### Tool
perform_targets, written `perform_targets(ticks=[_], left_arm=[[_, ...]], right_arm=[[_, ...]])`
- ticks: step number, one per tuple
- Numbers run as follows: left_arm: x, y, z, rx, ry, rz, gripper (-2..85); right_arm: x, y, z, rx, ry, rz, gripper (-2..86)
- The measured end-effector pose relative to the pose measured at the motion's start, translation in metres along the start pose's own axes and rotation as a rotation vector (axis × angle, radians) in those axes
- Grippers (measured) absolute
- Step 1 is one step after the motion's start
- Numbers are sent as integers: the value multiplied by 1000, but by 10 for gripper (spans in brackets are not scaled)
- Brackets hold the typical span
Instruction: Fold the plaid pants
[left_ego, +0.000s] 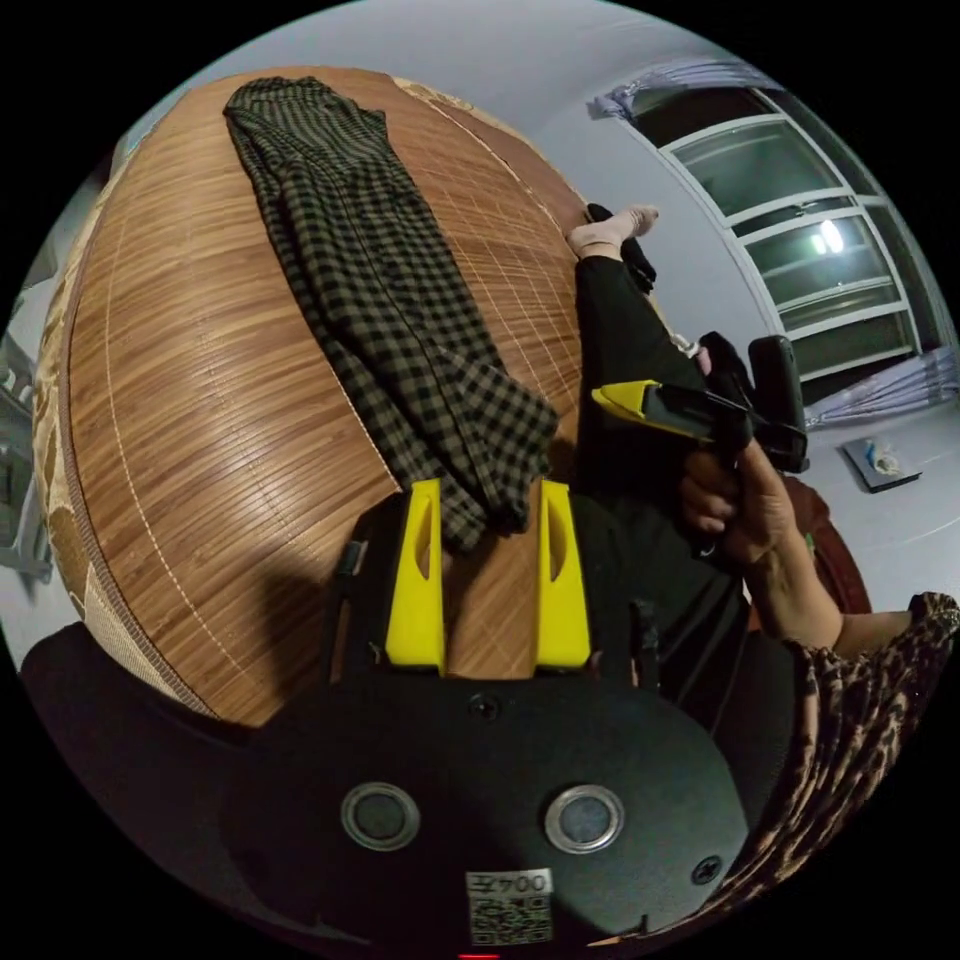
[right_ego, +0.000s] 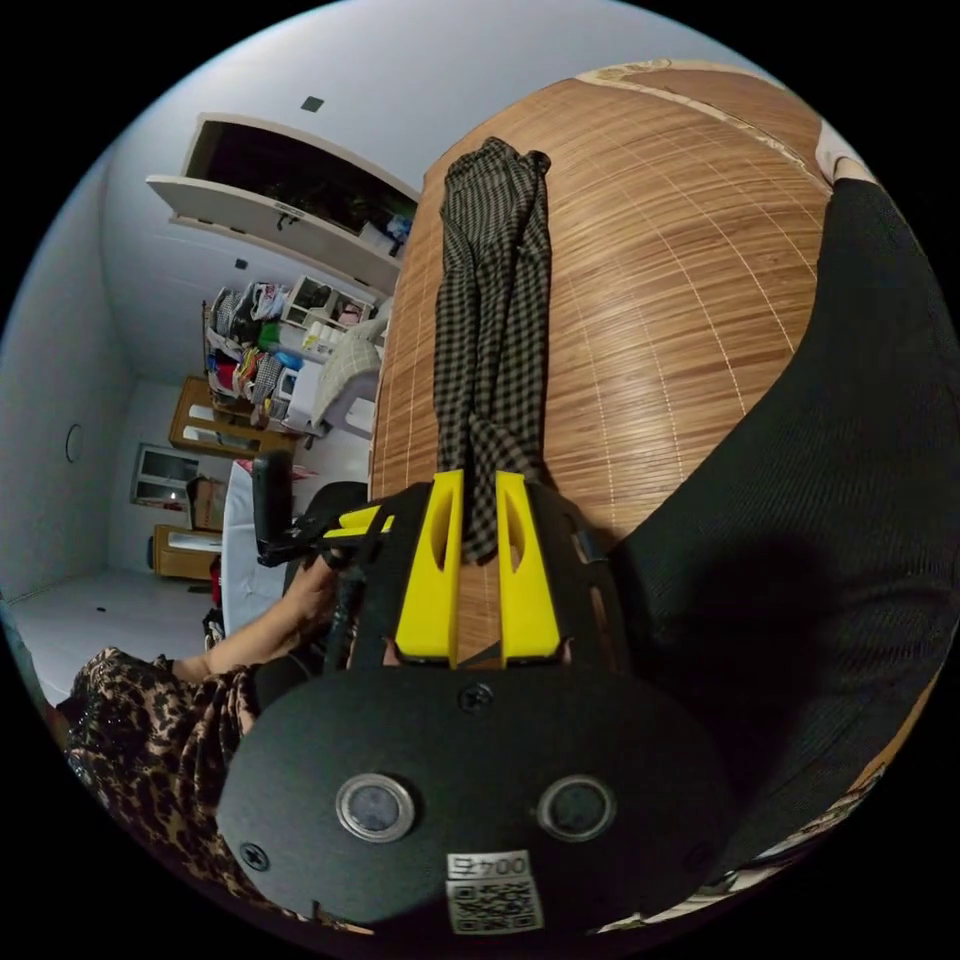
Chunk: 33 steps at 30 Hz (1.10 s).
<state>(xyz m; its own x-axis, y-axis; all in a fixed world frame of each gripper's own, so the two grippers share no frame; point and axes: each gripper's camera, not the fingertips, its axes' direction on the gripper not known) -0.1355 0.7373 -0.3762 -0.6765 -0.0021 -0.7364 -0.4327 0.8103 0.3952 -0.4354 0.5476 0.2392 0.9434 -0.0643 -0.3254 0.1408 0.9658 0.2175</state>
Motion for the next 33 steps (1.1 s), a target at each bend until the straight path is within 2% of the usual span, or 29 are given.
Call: perform_targets(ticks=[7,9,11,14,16,19,22,26,30,33], left_arm=[[20,-6,14,-41,-146,27,52],[19,-4,10,-27,-94,27,35],[21,3,-21,111,18,36,26],[0,17,-48,192,20,-50,22],[-26,23,-38,116,50,-142,21],[-51,25,-27,92,235,-234,28],[-48,20,-26,71,185,-210,57],[-49,16,-24,43,211,-189,108],[-49,12,-21,7,178,-171,107],[-46,4,-14,-51,131,-142,73]], right_arm=[[11,11,-12,31,-52,-7,82],[16,14,-16,38,-70,5,84],[24,17,-22,60,-101,36,85],[33,19,-25,57,-139,77,90],[37,17,-24,45,-137,98,91],[38,12,-17,-12,-124,114,95],[38,9,-6,-97,-108,118,98],[34,5,6,-172,-71,104,99],[27,-1,22,-258,-10,88,101],[20,-5,34,-316,24,60,103]])
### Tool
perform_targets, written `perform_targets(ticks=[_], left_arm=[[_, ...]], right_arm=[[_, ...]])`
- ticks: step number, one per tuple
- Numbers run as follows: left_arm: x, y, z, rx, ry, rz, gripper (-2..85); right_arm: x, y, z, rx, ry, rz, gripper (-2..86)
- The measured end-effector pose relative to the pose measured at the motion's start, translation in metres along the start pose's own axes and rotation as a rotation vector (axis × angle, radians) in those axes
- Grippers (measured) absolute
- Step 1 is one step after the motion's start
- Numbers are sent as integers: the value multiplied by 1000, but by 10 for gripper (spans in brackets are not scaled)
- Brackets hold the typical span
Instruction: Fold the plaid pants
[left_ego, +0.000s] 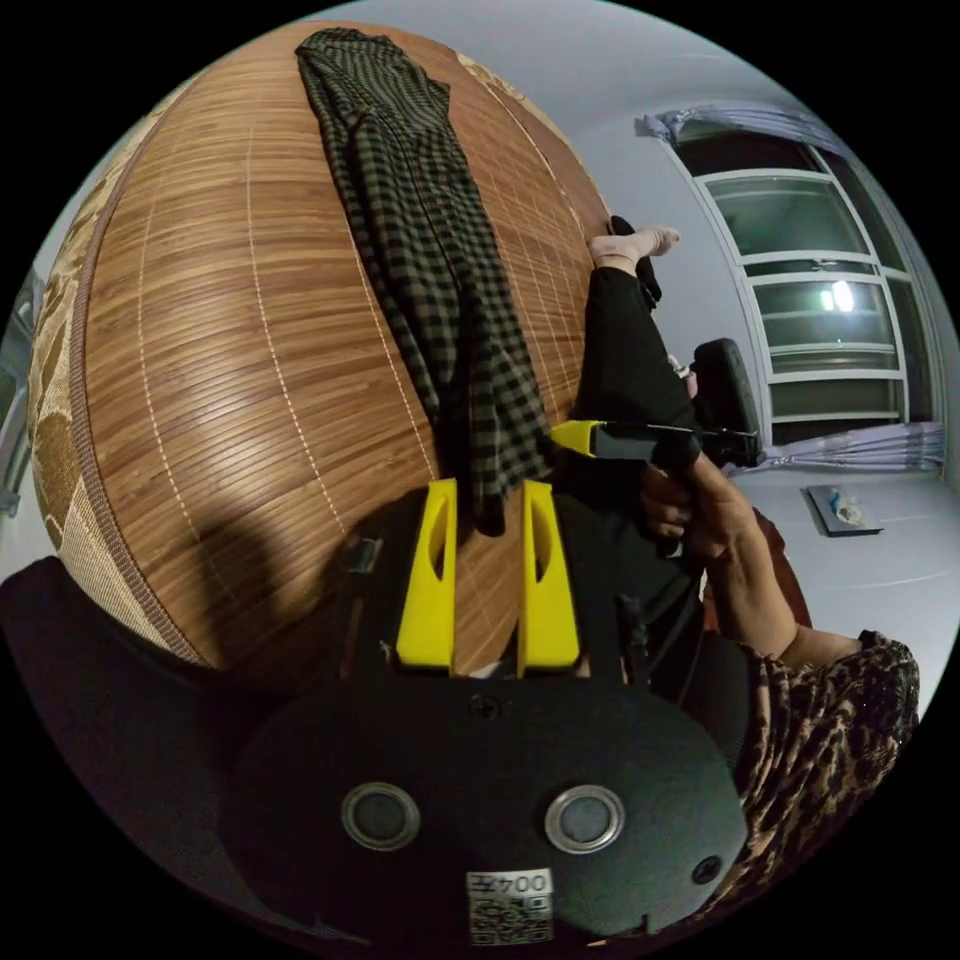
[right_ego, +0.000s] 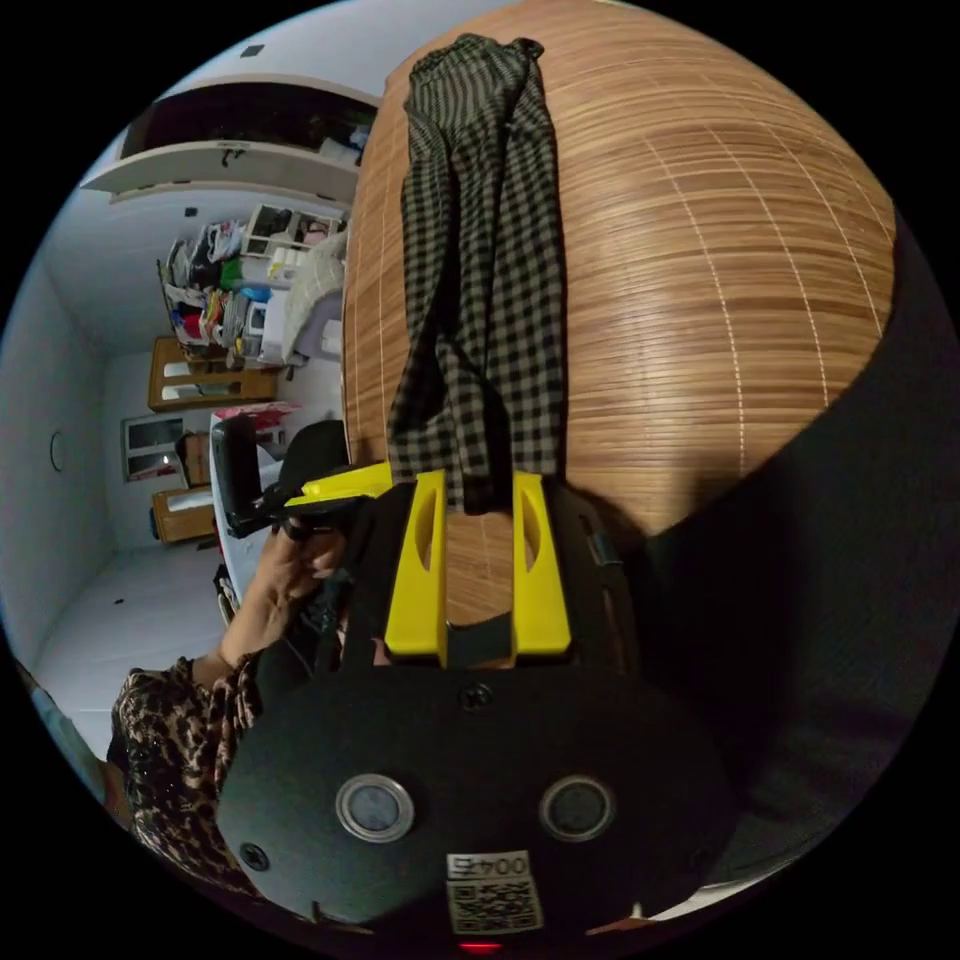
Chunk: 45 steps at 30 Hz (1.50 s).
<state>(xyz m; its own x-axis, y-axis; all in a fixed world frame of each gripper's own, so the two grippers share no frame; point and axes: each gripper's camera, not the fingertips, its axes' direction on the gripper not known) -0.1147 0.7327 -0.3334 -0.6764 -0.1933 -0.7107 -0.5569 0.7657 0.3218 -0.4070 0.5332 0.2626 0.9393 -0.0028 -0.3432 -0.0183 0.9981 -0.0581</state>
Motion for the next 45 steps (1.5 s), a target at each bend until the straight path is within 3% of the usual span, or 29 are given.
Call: perform_targets(ticks=[4,6,8,9,11,12,14,18,20,26,29,37,40,45], left_arm=[[-2,-5,-1,-22,18,9,33],[-6,-6,-9,-3,79,-13,29],[-20,-18,-29,55,309,-113,26],[-24,-24,-37,83,391,-142,25],[-22,-59,-99,309,613,-151,23],[-13,-68,-119,359,622,-111,22],[53,-95,-200,487,519,152,21],[114,-92,-244,575,272,380,19],[91,-87,-210,511,218,312,18],[-37,-40,-37,213,329,-149,17],[-67,-22,2,153,348,-270,18],[-23,-29,-20,195,248,-87,18],[-40,-23,9,104,292,-176,19],[-22,-16,1,132,271,-130,18]], right_arm=[[0,-10,16,-96,-3,17,53],[2,-13,18,-116,-97,18,38],[5,-22,2,-65,-333,41,31],[3,-27,-8,-28,-382,43,30],[-32,-55,-75,156,-430,-39,27],[-49,-61,-96,204,-410,-92,26],[-132,-62,-175,379,-298,-361,27],[-216,-27,-217,537,61,-601,28],[-203,-22,-187,495,157,-574,31],[-61,-31,-23,128,61,-149,36],[-30,-26,18,48,54,-73,35],[-52,-15,12,134,131,-153,33],[-38,-17,41,24,180,-103,33],[-48,-5,49,58,238,-151,31]])
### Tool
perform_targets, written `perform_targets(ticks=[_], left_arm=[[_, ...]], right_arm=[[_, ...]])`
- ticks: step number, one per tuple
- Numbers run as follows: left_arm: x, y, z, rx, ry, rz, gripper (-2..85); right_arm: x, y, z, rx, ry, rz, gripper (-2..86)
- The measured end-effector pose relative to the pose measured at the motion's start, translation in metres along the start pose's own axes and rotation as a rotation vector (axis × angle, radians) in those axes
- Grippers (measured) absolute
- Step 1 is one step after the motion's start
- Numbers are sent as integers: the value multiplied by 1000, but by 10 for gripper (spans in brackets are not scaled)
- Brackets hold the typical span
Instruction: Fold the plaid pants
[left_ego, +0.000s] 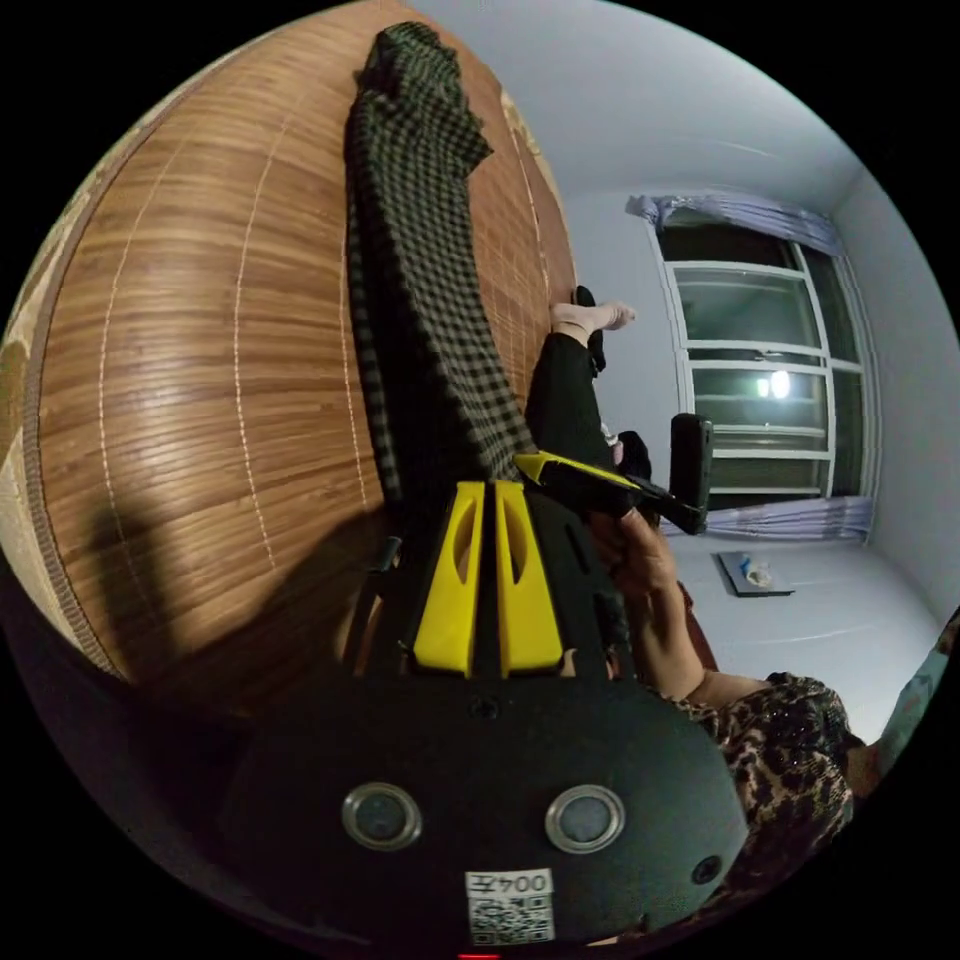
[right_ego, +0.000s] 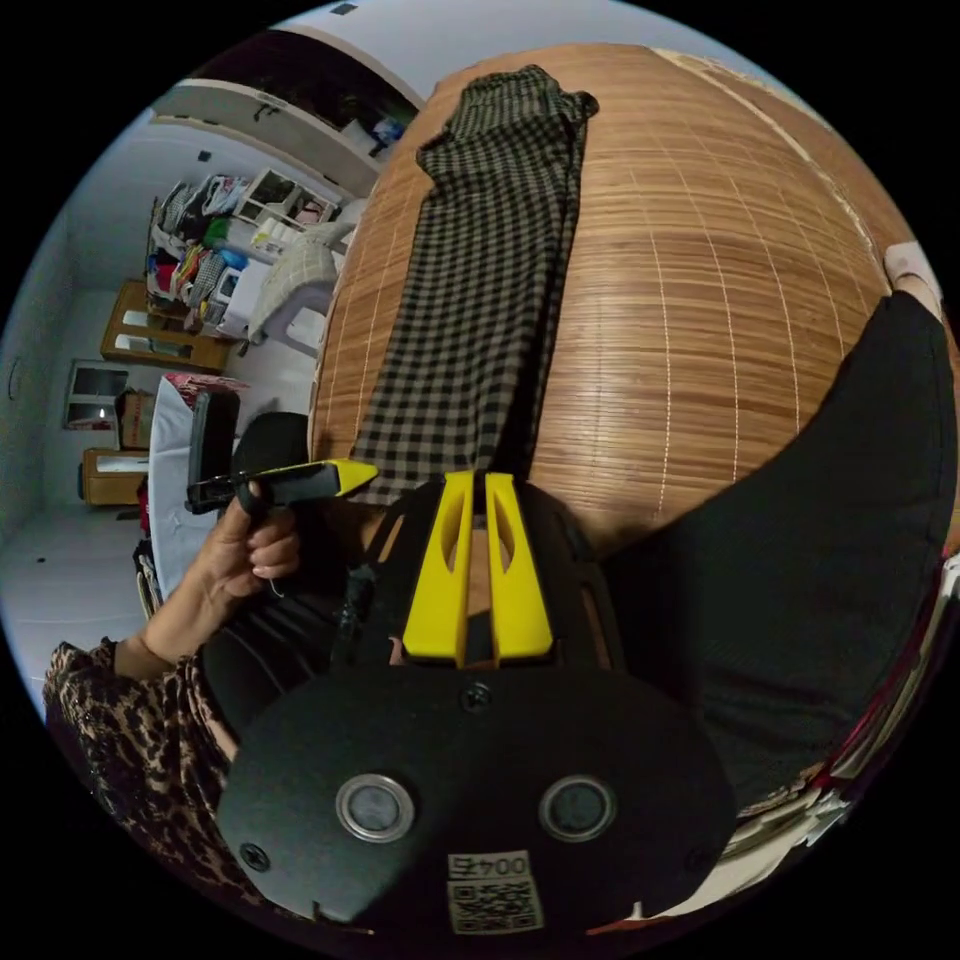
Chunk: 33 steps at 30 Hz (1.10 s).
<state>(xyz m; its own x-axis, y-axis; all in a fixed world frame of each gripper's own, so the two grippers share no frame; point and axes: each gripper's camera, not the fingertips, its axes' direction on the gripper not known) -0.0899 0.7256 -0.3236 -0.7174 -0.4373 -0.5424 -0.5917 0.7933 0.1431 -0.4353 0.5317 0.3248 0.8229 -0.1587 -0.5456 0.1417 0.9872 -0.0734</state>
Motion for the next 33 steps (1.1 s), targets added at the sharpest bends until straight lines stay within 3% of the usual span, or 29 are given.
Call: perform_targets(ticks=[6,14,18,24,28,33], left_arm=[[-18,8,16,-59,-26,-77,17],[-15,5,37,-133,-209,-14,18],[-15,3,36,-152,-205,-20,23],[-27,10,-12,27,-127,-94,58],[-46,11,0,-34,-37,-157,87],[-40,4,12,-95,-103,-101,105]], right_arm=[[2,0,23,-72,21,-2,31],[5,-11,57,-196,134,-17,35],[9,-18,67,-240,174,-27,42],[55,-11,33,-102,-42,96,89],[91,-17,34,-96,-232,192,101],[104,-27,43,-153,-230,205,109]])
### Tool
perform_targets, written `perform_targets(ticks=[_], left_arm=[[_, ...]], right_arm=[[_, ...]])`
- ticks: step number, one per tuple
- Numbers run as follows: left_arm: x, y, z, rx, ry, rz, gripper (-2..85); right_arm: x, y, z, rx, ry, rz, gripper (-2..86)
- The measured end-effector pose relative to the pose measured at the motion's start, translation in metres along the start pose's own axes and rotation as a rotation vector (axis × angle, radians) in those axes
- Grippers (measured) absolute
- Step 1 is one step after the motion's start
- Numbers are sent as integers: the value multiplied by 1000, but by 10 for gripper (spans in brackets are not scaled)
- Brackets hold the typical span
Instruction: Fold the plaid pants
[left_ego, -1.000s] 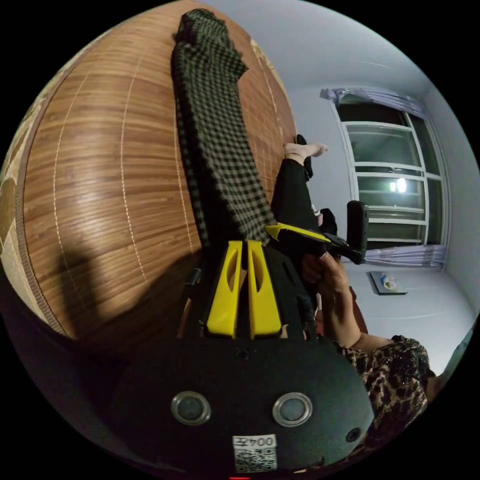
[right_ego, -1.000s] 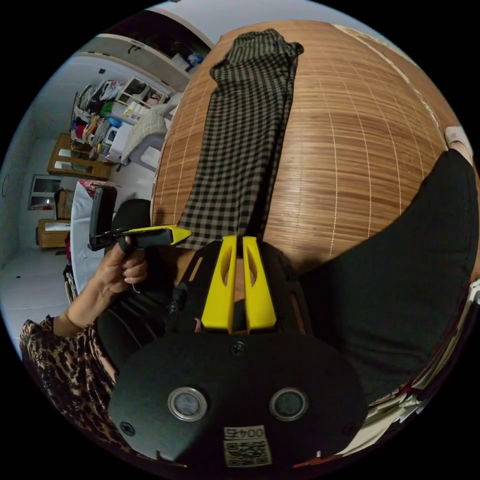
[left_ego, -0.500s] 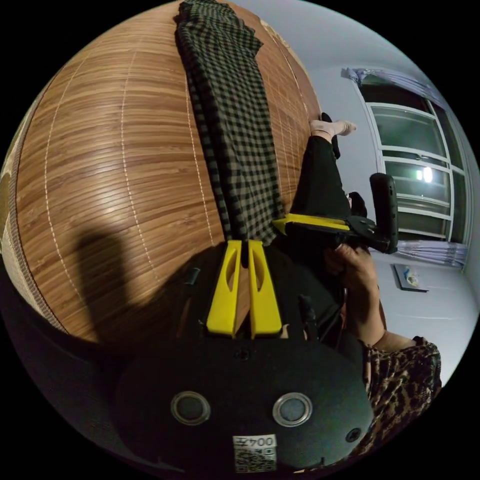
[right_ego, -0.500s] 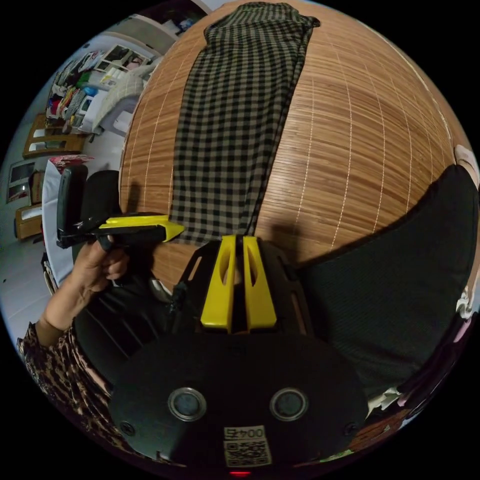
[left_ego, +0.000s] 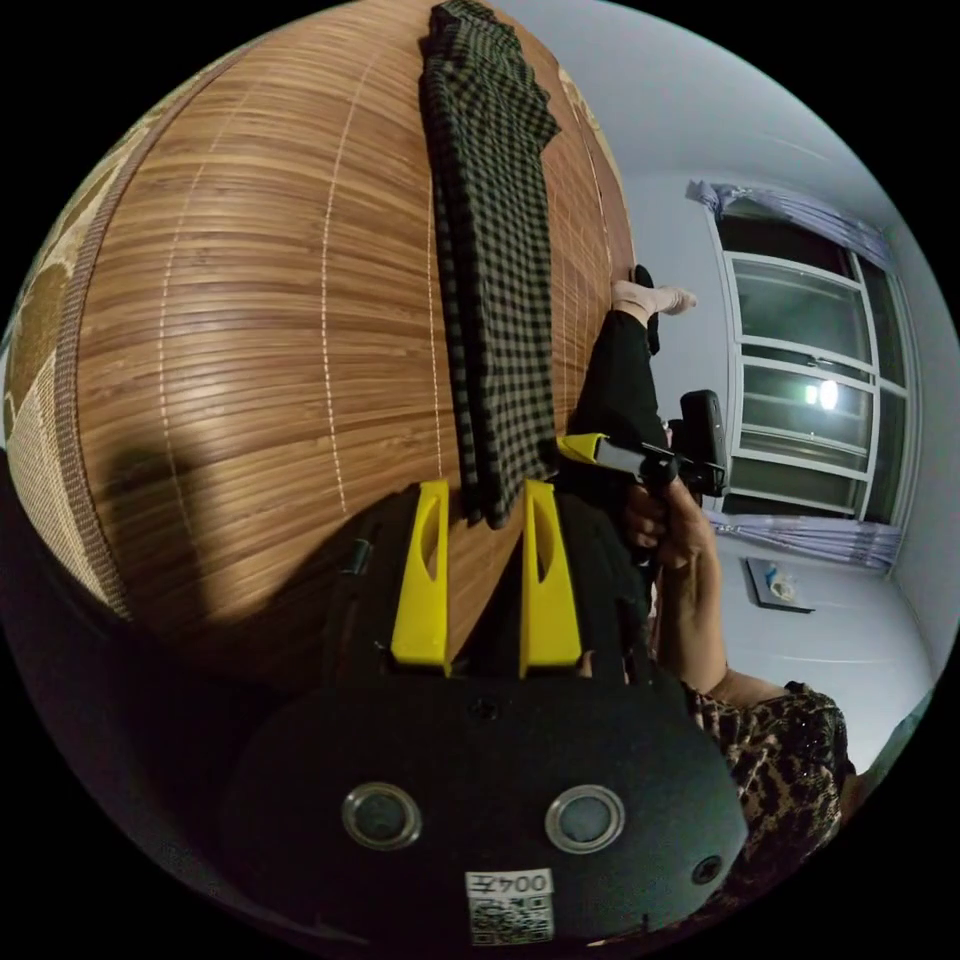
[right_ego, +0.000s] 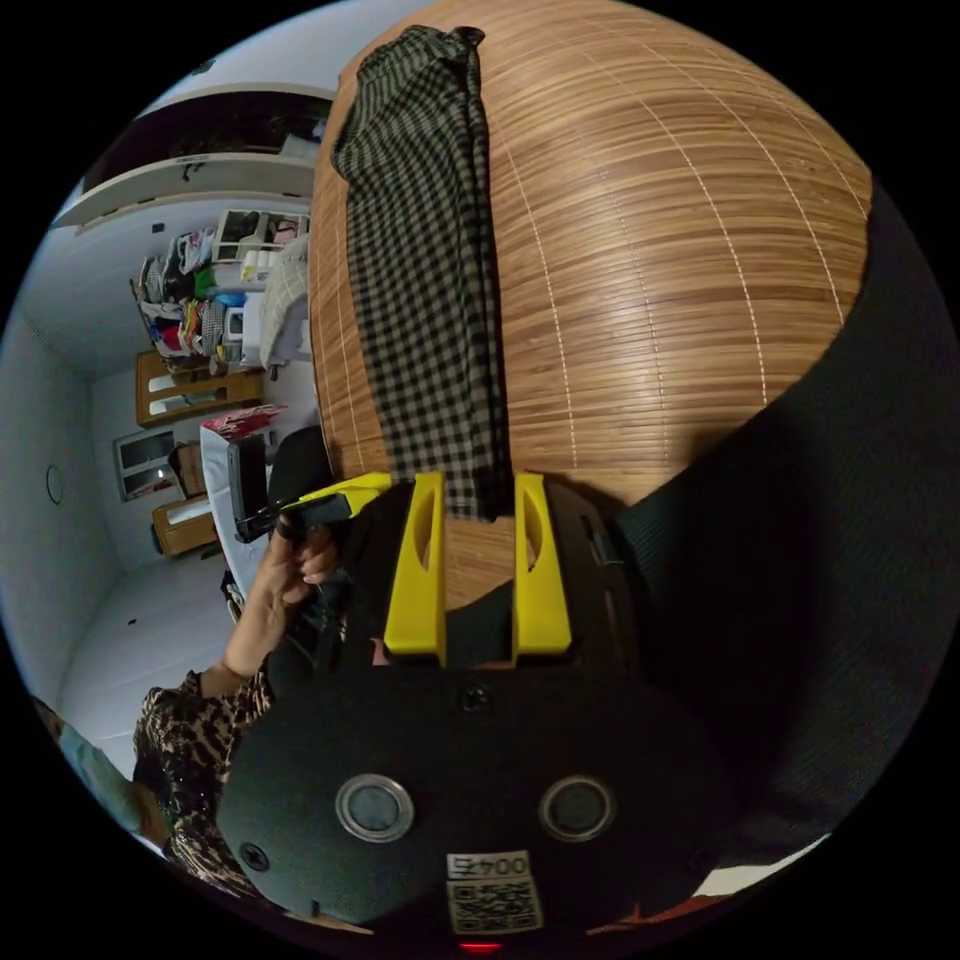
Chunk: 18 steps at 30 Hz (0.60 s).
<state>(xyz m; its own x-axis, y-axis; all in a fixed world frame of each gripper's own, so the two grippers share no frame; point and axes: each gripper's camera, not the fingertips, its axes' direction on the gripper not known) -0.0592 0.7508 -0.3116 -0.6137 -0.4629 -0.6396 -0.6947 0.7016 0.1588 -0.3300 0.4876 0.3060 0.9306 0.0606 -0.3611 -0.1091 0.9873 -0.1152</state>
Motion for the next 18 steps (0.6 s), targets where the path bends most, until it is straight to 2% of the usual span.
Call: perform_targets(ticks=[12,16,18], left_arm=[[-10,-9,12,-1,107,-14,99],[-14,-15,18,-9,88,-18,56],[-16,-21,15,-21,115,-43,41]], right_arm=[[22,-26,1,-115,-48,-1,105],[22,-36,-1,-138,46,-13,54],[19,-42,-6,-126,-29,-64,42]])
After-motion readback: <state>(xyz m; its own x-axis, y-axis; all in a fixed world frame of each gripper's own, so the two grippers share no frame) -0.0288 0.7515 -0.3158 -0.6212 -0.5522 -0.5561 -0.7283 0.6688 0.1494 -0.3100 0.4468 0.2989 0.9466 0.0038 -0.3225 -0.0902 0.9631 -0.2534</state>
